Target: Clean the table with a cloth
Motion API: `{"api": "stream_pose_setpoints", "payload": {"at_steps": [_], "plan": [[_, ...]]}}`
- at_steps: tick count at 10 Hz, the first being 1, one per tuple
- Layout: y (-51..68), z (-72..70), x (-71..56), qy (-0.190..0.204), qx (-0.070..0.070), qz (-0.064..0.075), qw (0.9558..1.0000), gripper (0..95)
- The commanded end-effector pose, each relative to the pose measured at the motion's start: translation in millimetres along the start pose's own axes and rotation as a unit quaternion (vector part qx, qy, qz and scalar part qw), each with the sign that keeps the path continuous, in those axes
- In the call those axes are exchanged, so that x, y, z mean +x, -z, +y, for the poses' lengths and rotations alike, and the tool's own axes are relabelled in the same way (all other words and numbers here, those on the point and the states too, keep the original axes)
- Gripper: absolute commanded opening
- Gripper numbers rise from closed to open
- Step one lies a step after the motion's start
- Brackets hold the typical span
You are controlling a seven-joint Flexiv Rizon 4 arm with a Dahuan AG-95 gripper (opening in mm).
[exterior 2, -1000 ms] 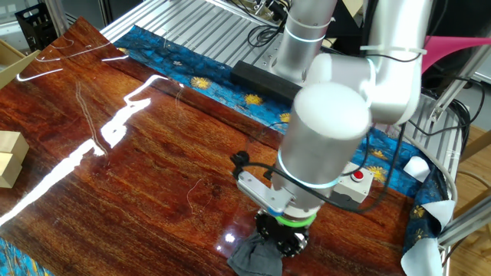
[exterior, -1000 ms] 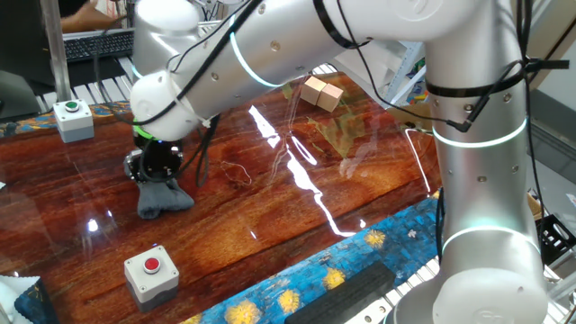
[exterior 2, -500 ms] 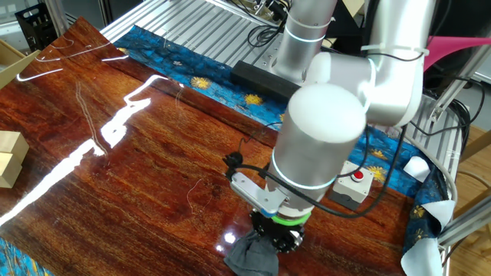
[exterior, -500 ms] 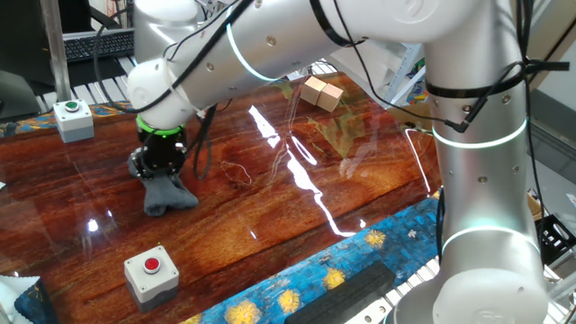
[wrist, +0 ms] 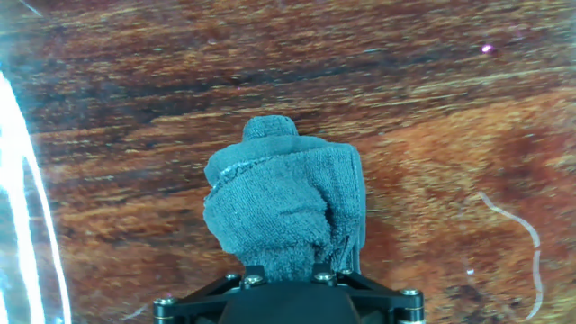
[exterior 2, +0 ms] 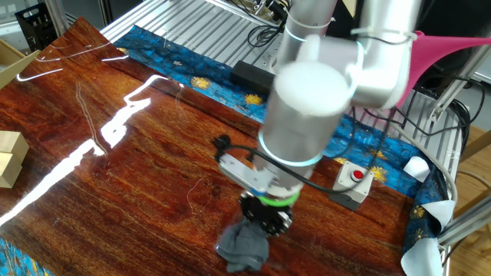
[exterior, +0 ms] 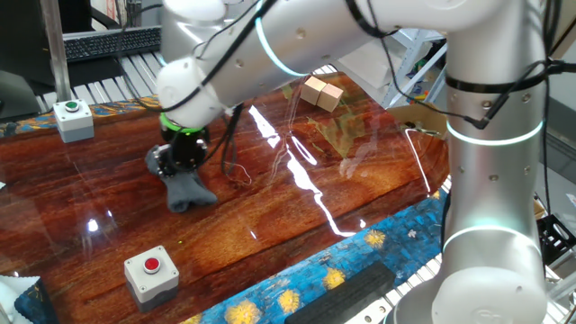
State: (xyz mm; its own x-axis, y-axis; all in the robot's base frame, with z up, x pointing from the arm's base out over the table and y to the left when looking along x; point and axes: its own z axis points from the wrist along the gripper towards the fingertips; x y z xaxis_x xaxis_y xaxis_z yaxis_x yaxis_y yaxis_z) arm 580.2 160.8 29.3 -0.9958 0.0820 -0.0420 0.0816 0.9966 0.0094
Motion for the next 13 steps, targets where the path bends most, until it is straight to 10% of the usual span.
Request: {"api": "stream_pose_setpoints", "payload": {"at_steps": [1,13], "plan": [[4.1,-10.0,3.6,0.01,0.0,0.0,1.0,0.0],[-3.4,-67.4,12.0,0.049,0.011,-0.033,0.9982,0.0]]}}
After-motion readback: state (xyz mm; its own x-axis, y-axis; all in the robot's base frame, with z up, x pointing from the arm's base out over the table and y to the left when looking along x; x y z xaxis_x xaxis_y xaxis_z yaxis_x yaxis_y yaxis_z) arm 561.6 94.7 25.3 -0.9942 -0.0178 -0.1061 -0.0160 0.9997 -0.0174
